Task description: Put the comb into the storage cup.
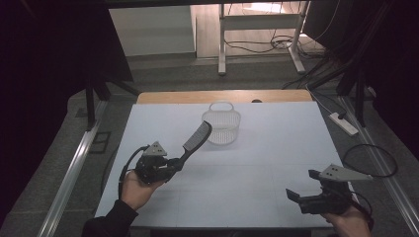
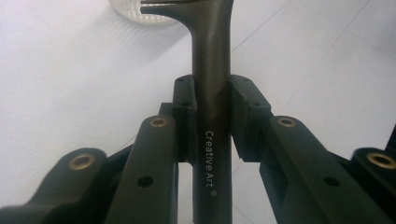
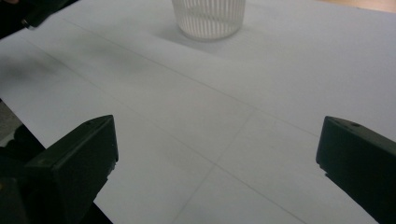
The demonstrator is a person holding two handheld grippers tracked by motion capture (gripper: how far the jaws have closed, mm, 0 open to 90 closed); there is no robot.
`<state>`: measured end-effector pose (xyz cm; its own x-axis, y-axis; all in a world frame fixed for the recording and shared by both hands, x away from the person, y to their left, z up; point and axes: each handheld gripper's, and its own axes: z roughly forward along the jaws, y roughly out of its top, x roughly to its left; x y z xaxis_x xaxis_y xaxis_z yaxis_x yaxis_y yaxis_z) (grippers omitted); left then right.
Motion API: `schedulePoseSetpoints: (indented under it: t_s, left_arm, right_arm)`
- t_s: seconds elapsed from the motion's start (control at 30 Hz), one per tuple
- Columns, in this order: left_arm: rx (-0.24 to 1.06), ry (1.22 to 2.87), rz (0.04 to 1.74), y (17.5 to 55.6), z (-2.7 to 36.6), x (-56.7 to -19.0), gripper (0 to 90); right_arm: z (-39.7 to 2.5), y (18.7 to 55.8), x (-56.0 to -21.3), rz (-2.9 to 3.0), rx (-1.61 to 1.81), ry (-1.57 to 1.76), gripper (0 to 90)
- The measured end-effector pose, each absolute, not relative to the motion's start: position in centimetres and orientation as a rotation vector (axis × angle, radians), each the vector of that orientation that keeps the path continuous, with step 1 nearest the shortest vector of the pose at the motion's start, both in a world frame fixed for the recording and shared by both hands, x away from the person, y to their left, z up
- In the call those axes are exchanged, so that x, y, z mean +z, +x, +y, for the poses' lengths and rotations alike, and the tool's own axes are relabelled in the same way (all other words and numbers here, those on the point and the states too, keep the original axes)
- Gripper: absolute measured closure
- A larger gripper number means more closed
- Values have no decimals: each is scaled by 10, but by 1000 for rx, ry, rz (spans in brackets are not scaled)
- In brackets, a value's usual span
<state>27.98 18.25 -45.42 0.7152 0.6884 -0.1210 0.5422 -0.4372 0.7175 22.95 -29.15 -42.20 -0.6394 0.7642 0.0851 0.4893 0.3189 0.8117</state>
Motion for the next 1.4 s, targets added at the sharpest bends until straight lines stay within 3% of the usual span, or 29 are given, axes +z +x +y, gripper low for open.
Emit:
schedulePoseSetpoints:
  t_s: [1.4]
  left_arm:
    - [211, 2120, 831, 269, 152, -450, 734]
  right_arm:
    - [-212, 282, -405, 2384, 1442, 1001, 0]
